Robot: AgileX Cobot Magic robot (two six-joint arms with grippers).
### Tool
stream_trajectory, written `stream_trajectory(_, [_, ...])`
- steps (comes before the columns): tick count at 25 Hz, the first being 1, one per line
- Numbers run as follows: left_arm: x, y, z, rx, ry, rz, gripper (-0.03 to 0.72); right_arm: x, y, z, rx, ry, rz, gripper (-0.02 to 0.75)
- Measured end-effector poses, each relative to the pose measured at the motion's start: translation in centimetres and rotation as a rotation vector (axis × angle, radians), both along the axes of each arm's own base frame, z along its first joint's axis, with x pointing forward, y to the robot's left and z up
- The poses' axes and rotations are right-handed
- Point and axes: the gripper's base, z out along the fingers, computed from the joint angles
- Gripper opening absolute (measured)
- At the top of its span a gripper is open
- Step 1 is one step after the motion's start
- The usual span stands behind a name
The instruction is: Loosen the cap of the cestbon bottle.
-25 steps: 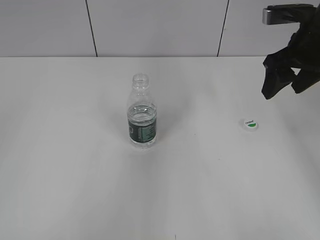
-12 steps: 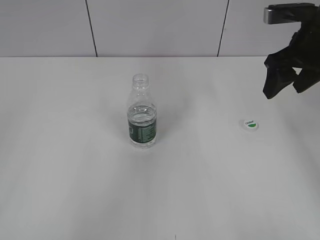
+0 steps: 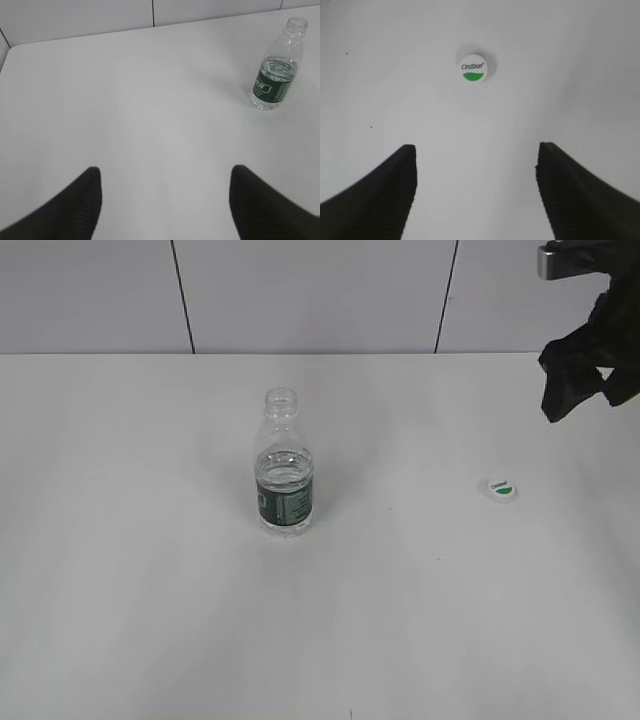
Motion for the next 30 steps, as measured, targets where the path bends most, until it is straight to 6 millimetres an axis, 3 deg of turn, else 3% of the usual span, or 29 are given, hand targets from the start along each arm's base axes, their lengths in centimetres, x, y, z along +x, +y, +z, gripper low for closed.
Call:
stream_trajectory(4, [0.0,0.0,0.0,0.0,0.0,0.0,0.488,0.3,-1.4,0.0,-0.049,-0.021,-0.06,0.566])
stream_trajectory(13, [0.0,0.0,0.0,0.0,0.0,0.0,0.48,0.7,-7.9,0.0,-0.012,-0.013,-0.267,0.566])
stream_trajectory(18, [0.0,0.0,0.0,0.0,0.0,0.0,0.475,0.3,-8.4,0.9,-0.005,-0.03,-0.287,0.566])
stream_trajectory(21, [0.0,0.0,0.0,0.0,0.0,0.0,0.47,-0.5,-8.4,2.8,0.004,-0.083,-0.288,0.566])
stream_trajectory(25, [0.0,0.0,0.0,0.0,0.0,0.0,0.468,-2.9,-8.2,6.9,0.017,-0.205,-0.287,0.566])
stream_trajectory(30, [0.0,0.0,0.0,0.0,0.0,0.0,0.467,-8.7,-7.9,12.0,0.037,-0.401,-0.284,0.566])
